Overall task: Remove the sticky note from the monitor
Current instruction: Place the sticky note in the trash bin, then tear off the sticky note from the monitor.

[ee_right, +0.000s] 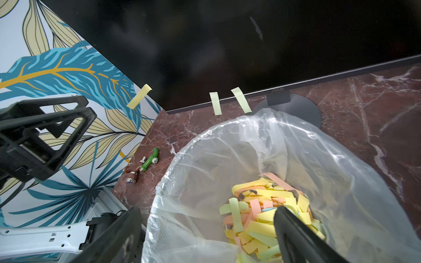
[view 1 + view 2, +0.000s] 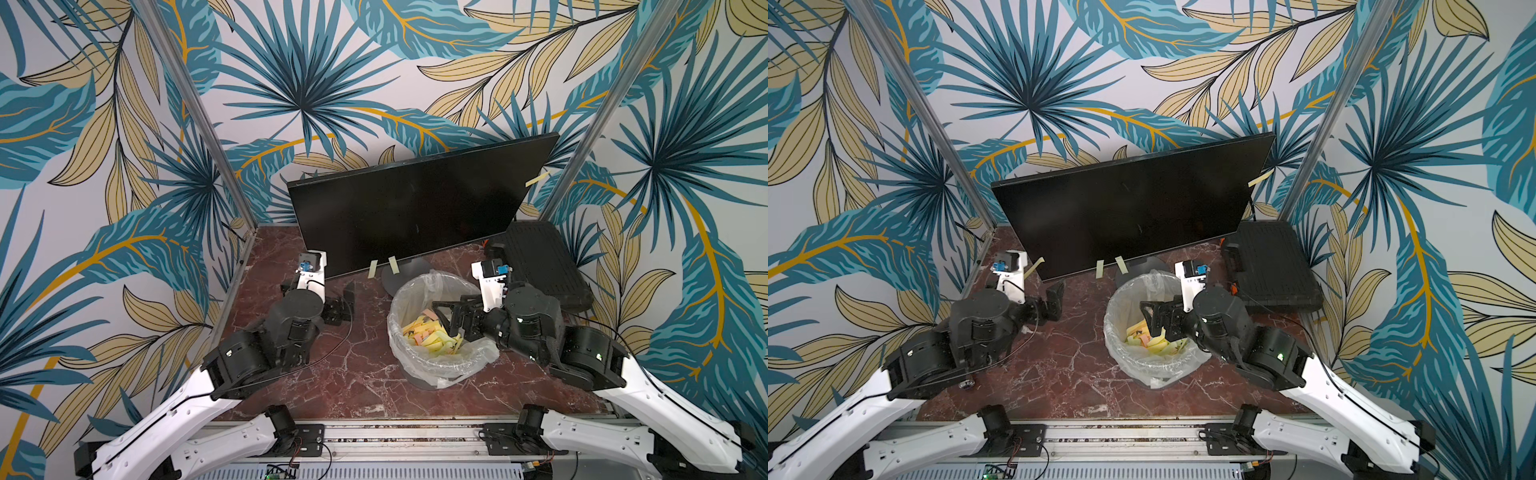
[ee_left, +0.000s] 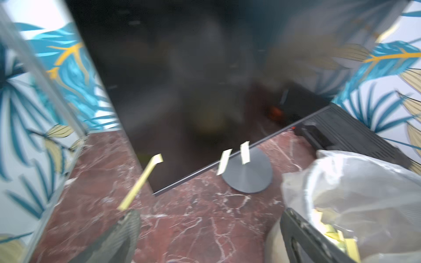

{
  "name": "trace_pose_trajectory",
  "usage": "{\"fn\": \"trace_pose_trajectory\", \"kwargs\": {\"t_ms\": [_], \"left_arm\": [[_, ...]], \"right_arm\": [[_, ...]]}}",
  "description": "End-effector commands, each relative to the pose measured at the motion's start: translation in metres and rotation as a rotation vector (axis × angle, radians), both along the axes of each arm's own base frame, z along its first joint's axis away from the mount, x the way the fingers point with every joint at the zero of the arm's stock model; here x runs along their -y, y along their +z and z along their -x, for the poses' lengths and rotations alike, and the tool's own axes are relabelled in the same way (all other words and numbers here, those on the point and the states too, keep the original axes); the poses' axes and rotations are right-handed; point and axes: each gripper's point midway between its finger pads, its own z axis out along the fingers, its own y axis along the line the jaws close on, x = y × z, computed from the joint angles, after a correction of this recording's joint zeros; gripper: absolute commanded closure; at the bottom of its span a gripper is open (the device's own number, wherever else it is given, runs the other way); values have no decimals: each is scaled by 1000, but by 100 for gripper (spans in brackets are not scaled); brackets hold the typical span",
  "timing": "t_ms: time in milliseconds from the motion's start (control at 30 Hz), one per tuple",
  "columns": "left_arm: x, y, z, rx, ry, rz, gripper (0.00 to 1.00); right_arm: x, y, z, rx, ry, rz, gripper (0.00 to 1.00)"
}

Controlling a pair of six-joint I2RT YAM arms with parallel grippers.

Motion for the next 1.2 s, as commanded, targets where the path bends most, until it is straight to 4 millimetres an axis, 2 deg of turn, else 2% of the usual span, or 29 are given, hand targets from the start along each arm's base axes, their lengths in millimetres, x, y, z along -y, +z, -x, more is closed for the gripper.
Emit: {"fn": "trace_pose_trajectory", "kwargs": {"t_ms": [0, 100, 233, 467, 600, 700, 833, 1167], "left_arm": [[-30, -9, 5, -15, 81, 3, 0], [-47, -17, 5, -31, 125, -11, 0], [-57, -30, -2, -79, 154, -29, 0], [-66, -53, -26, -157, 162, -11, 0], [-74, -58, -43, -174, 158, 11, 0], [-76, -57, -53, -178, 128, 34, 0], [-69, -55, -63, -189, 41, 68, 0], [-57, -58, -79, -202, -51, 50, 15]], "right_arm": [[-19, 16, 0, 29, 68, -38, 6], [-35, 19, -2, 20, 111, -56, 6], [-57, 20, -3, 2, 171, -73, 7], [-97, 25, -6, -34, 282, -110, 8], [-118, 28, -6, -58, 342, -139, 10], [-126, 31, -6, -59, 362, -157, 11], [-132, 35, -7, -52, 369, -169, 11], [-145, 34, -9, -56, 388, -182, 11]]}}
